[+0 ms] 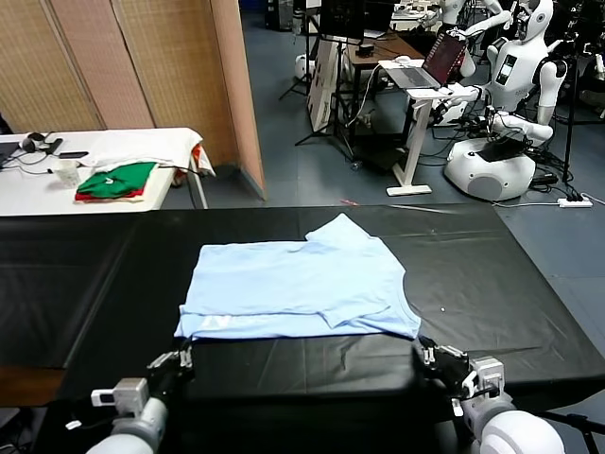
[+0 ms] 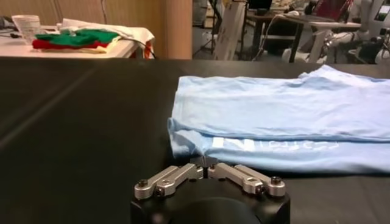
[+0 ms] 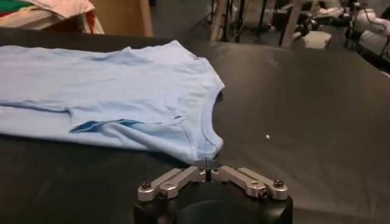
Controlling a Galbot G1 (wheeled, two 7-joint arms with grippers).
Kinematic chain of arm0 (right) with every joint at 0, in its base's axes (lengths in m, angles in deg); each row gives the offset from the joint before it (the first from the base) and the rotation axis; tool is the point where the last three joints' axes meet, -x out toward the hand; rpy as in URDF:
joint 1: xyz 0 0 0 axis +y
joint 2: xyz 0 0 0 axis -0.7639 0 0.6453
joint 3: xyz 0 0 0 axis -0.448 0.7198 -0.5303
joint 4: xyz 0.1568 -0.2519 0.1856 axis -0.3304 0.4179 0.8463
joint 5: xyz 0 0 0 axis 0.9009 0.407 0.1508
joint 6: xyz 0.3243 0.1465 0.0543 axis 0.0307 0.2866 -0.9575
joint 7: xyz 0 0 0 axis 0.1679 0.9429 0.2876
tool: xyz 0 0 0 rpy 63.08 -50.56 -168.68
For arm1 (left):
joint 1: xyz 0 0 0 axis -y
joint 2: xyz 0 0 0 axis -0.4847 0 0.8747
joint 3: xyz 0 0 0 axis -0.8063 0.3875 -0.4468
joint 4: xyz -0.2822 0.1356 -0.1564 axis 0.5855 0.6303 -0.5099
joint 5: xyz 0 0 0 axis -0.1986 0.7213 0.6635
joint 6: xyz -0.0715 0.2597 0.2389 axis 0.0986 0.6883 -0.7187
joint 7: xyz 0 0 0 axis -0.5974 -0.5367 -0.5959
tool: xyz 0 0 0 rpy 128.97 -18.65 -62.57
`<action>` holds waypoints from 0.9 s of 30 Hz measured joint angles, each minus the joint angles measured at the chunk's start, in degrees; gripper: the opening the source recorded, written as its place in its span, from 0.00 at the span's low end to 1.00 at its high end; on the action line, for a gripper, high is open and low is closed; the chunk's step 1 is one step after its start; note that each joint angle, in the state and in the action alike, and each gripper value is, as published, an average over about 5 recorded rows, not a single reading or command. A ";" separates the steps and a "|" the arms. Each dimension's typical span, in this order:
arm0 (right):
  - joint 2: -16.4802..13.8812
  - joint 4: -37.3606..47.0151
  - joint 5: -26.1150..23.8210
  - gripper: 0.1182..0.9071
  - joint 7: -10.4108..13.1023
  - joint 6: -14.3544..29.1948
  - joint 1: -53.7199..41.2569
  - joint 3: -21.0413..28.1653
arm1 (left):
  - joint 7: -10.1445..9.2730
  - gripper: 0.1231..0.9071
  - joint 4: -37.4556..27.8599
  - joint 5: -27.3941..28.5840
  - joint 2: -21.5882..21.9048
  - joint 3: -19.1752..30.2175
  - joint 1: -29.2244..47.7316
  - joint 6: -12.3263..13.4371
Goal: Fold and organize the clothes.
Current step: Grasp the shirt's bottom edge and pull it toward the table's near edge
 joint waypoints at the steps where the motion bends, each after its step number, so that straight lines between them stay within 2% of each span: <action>1: 0.09 0.46 -0.32 0.44 -0.24 0.09 -0.33 0.23 | 0.03 0.03 0.00 0.08 -0.02 0.02 -0.06 0.01; 7: 0.15 2.63 -0.98 0.87 -0.92 0.29 -2.01 1.35 | 0.12 0.03 -0.09 0.17 0.11 0.02 -0.35 0.03; 8: 0.13 2.95 -1.07 0.92 -1.03 0.31 -2.24 1.53 | 0.13 0.03 -0.15 0.19 0.15 0.01 -0.37 0.03; 10: 0.12 3.51 -1.30 0.94 -1.26 0.35 -2.66 1.87 | 0.16 0.03 -0.30 0.21 0.18 0.00 -0.35 0.04; 12: 0.12 3.93 -1.58 0.88 -1.48 0.43 -2.98 2.14 | 0.17 0.03 -0.46 0.23 0.18 0.00 -0.27 0.04; 15: 0.11 4.43 -2.02 0.71 -1.74 0.64 -3.33 2.42 | 0.17 0.03 -0.57 0.27 0.15 0.03 -0.18 0.04; 20: -0.12 4.86 -2.21 0.32 -1.87 0.82 -3.65 2.52 | 0.17 0.03 -0.60 0.34 0.19 0.06 -0.23 0.02; 23: -0.51 4.74 -2.07 0.12 -1.75 0.76 -3.51 2.44 | 0.18 0.03 -0.59 0.36 0.35 0.05 -0.42 0.02; 25: -0.86 4.40 -1.62 0.05 -1.27 0.50 -3.20 2.17 | 0.18 0.03 -0.55 0.37 0.52 0.02 -0.62 0.01; 27: -1.28 3.75 -0.86 0.03 -0.54 -0.14 -2.62 1.73 | 0.16 0.03 -0.38 0.46 0.74 -0.07 -0.90 -0.01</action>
